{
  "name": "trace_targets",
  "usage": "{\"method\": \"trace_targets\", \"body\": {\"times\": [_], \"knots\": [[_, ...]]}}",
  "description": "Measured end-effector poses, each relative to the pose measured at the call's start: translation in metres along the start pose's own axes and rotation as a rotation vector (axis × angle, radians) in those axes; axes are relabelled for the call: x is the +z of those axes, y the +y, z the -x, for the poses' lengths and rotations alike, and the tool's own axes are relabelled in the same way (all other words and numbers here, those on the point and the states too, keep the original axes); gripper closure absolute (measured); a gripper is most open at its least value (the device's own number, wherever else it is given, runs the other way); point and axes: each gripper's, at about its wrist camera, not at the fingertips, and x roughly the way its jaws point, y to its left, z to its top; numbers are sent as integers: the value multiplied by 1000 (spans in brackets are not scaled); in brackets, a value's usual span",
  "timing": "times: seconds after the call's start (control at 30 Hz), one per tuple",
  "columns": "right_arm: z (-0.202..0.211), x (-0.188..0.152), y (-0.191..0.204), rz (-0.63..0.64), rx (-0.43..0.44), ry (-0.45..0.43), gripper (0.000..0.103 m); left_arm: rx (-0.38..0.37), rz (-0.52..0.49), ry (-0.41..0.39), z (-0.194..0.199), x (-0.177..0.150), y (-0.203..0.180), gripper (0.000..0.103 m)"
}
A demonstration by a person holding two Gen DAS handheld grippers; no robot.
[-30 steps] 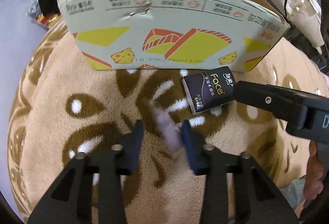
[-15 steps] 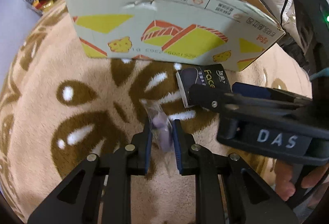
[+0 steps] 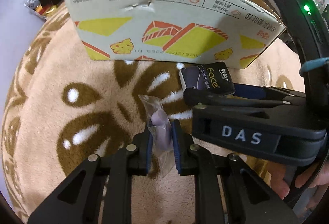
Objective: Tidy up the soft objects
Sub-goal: 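Close the left tool on the clear bag while the right tool grips the Face tissue pack, then lift the clear bag in the left tool while the right tool carries the tissue pack over the box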
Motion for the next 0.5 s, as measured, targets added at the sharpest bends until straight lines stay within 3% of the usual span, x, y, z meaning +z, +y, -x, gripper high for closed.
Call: {"method": "trace_targets", "body": {"times": [0.13,0.2,0.27,0.5], "knots": [[-2,1,7,19,-21,-27,17,-10,24,11,-1,-1,5,86],[-3,2,9,24,-23,-40,31,-13,29,7,-2,0,3,87],[-4,5,8,29,-37,-41,36,-4,26,-2,0,-2,0,88],[4,2,4,21,-40,-42,40,28,9,-45,15,-4,-1,91]]}}
